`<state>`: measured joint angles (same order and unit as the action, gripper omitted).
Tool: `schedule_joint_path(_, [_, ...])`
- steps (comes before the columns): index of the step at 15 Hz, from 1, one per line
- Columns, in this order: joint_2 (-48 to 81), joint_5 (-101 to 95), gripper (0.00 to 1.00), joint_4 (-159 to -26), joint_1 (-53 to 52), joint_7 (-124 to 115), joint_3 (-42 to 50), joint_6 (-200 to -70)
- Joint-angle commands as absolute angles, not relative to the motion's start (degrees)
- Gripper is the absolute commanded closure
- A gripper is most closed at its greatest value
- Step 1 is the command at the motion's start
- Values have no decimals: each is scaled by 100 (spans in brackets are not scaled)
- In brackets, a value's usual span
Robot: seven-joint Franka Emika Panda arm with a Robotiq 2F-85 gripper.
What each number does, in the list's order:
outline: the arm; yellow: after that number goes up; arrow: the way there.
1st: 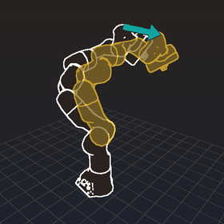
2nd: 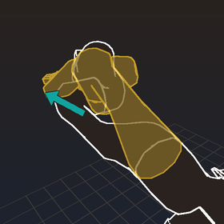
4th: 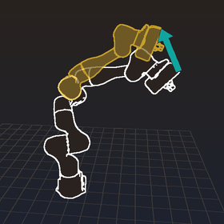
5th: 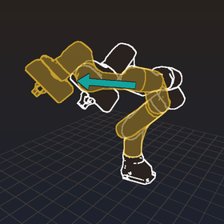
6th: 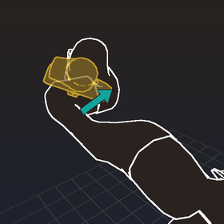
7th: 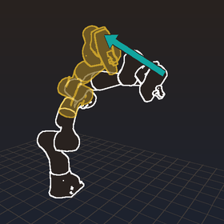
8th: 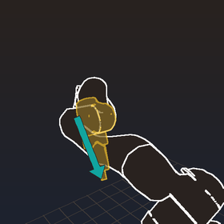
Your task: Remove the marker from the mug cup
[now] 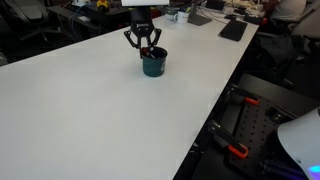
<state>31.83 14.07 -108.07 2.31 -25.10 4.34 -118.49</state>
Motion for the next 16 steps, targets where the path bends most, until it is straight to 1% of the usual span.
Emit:
schedule_joint_path(1, [3015,1524,99,-11015,213,-2541,463,-11938])
schedule_joint_path(3, [3005,1449,99,-11028,179,-2560,481,-11938])
schedule_joint_path(4, [3018,1443,71,-11008,173,-2596,488,-11903])
schedule_joint_path(5, [3007,1426,60,-11013,163,-2602,491,-11898])
schedule_joint_path(6, [2988,1413,55,-11028,156,-2611,495,-11885])
schedule_joint_path(11, [2713,1331,16,-11295,107,-2656,543,-12080])
schedule_joint_path(13, [2561,1280,2,-11387,110,-2709,590,-12130])
schedule_joint_path(14, [2461,1259,0,-11462,112,-2716,613,-12185])
schedule_joint_path(16, [2302,1200,0,-11572,107,-2754,676,-12238])
